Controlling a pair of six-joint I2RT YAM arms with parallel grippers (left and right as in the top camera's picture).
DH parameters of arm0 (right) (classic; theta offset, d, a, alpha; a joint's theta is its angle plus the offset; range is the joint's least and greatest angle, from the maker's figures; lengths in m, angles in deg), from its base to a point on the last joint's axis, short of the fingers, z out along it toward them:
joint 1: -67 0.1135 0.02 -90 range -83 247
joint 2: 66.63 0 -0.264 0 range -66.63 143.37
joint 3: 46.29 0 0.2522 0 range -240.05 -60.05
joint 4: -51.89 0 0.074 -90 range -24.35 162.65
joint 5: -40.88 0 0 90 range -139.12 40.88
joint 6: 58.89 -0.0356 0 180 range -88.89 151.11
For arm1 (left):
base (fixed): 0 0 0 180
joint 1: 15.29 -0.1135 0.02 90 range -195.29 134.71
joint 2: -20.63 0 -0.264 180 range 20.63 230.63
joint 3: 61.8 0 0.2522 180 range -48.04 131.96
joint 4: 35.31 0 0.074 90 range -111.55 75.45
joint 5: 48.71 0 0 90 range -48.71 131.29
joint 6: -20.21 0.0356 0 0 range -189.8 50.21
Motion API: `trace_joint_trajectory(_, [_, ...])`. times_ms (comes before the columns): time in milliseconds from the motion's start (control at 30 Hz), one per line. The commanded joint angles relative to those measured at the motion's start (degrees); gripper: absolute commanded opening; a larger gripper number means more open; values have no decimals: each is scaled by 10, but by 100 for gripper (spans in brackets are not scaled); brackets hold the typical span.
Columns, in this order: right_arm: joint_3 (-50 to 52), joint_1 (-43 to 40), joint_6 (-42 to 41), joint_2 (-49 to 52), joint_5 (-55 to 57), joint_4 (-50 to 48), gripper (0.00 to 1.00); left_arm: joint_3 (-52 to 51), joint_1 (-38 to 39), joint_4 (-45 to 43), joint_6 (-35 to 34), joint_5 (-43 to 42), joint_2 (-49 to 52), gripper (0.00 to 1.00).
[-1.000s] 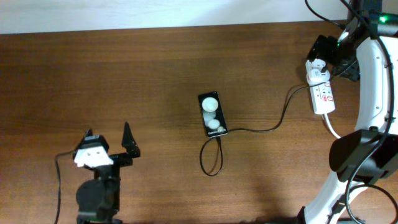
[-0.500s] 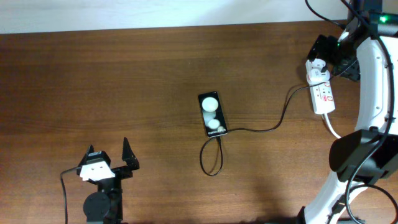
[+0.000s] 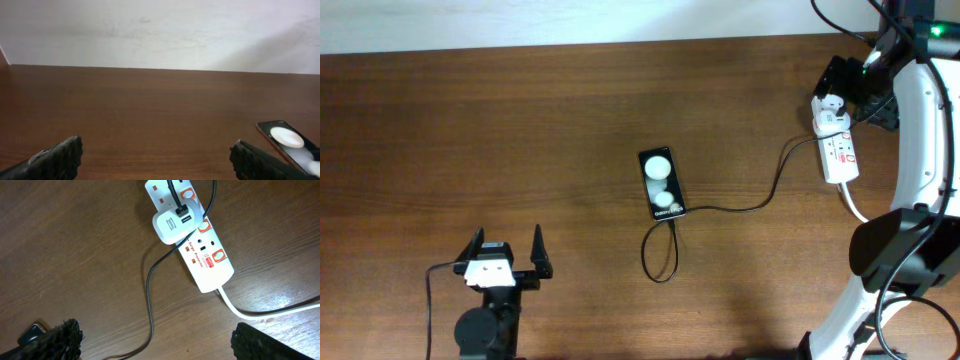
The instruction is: Plug charger to phone and switch on socket
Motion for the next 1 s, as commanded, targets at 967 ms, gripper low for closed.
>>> trace_joint_trajectory(967, [-8,3,-4,-16,8,-10,99,0,2,3,11,-31,-4,99])
